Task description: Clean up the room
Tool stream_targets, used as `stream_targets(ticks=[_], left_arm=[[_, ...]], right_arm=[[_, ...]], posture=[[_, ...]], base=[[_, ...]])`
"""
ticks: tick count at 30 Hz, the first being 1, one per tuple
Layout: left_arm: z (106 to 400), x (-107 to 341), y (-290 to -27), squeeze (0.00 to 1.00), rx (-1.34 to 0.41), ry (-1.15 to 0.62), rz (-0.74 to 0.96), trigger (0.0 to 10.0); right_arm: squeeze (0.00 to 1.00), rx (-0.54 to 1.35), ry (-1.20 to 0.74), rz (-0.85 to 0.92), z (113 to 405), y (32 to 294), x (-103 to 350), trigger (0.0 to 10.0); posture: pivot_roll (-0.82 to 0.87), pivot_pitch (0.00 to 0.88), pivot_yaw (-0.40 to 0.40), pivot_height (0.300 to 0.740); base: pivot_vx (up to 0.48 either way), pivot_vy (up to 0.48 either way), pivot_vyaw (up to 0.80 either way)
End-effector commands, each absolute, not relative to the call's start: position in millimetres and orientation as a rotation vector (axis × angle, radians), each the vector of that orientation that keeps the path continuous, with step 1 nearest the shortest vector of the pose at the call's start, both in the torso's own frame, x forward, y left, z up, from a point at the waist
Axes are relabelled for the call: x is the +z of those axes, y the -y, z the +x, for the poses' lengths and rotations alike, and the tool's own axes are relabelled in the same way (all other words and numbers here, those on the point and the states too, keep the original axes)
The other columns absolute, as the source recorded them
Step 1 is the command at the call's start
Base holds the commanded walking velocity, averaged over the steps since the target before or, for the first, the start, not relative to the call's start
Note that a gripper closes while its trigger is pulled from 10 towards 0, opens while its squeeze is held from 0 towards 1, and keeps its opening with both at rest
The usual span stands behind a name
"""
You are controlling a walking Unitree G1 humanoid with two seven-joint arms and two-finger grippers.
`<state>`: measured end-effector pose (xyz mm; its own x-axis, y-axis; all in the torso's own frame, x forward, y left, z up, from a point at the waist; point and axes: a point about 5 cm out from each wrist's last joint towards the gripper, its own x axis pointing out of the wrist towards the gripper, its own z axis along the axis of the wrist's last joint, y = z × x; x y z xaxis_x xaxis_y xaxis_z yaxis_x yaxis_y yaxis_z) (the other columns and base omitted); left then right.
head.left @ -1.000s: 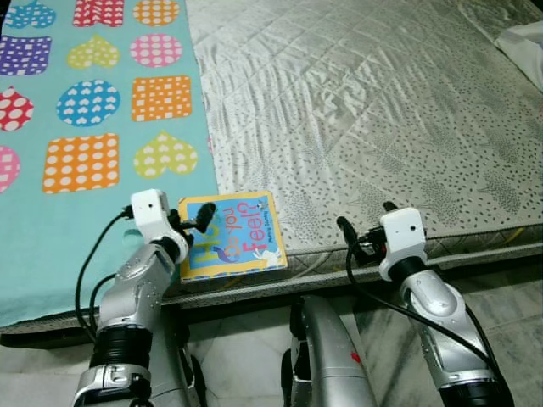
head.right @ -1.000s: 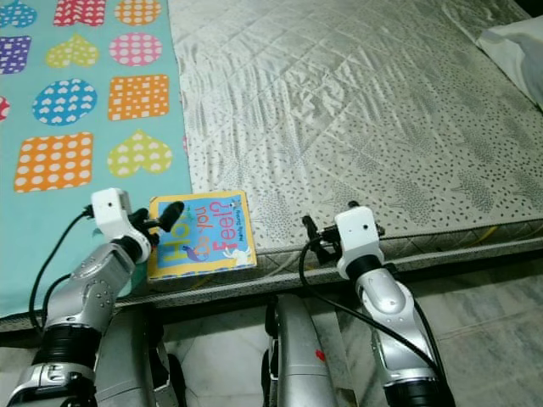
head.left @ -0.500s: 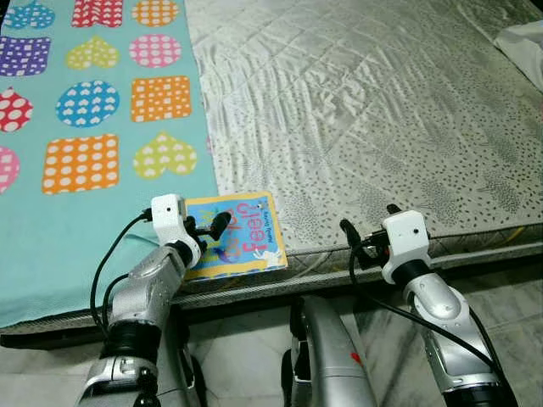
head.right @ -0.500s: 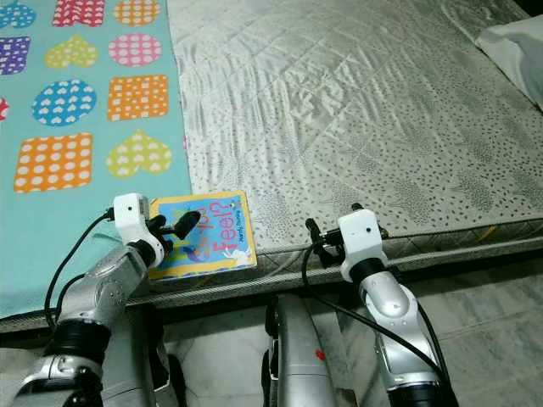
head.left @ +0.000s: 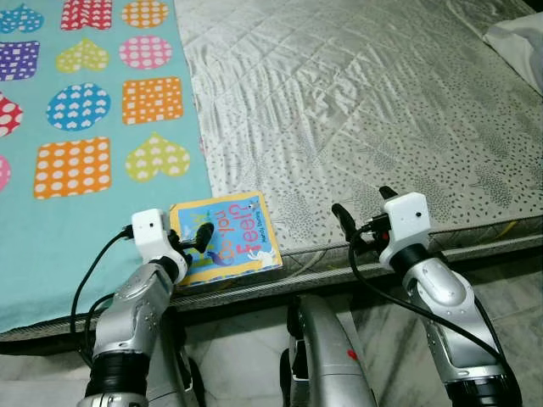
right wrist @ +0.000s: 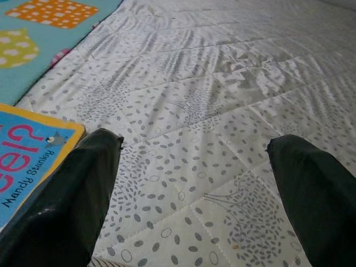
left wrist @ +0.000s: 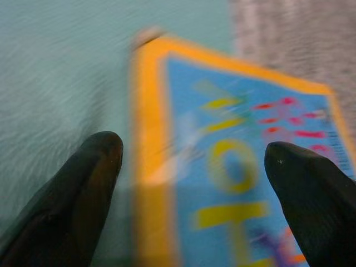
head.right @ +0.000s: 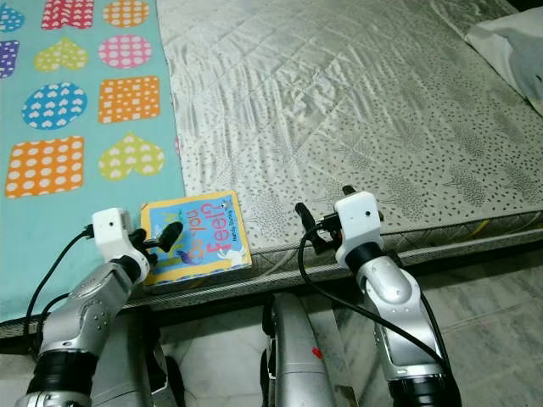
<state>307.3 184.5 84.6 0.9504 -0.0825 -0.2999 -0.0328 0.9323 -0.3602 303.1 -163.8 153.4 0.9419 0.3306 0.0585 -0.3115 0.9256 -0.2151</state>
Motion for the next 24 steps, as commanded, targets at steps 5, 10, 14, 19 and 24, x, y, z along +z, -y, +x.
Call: stream_targets(ticks=[5,10,14,19,24], left_arm=[[296,78,-194,0.00,0.030,-0.352,-0.389,10.0],[296,70,-196,0.00,0.035,-0.409,-0.440,10.0],[307,74,-198,0.00,0.004,-0.406,-0.485,10.0],[316,76,-190,0.00,-0.067,-0.427,-0.502,10.0],[324,83,-176,0.00,-0.130,-0.415,-0.499,10.0]], right_arm=[[0.00,0.340,0.082,-0.183,302,165,154,10.0],[0.00,0.357,0.093,-0.180,304,158,155,10.0],[0.00,0.353,0.109,-0.185,305,155,158,10.0],[0.00,0.336,0.113,-0.190,305,159,159,10.0],[0.00,0.326,0.118,-0.197,305,160,159,10.0]], posture=[[-0.14,0.252,-0.093,0.566],[-0.13,0.241,-0.089,0.566],[-0.14,0.238,-0.083,0.566],[-0.15,0.237,-0.079,0.566],[-0.15,0.233,-0.075,0.566]], base=[[0.000,0.000,0.00],[0.000,0.000,0.00],[0.000,0.000,0.00],[0.000,0.000,0.00],[0.000,0.000,0.00]])
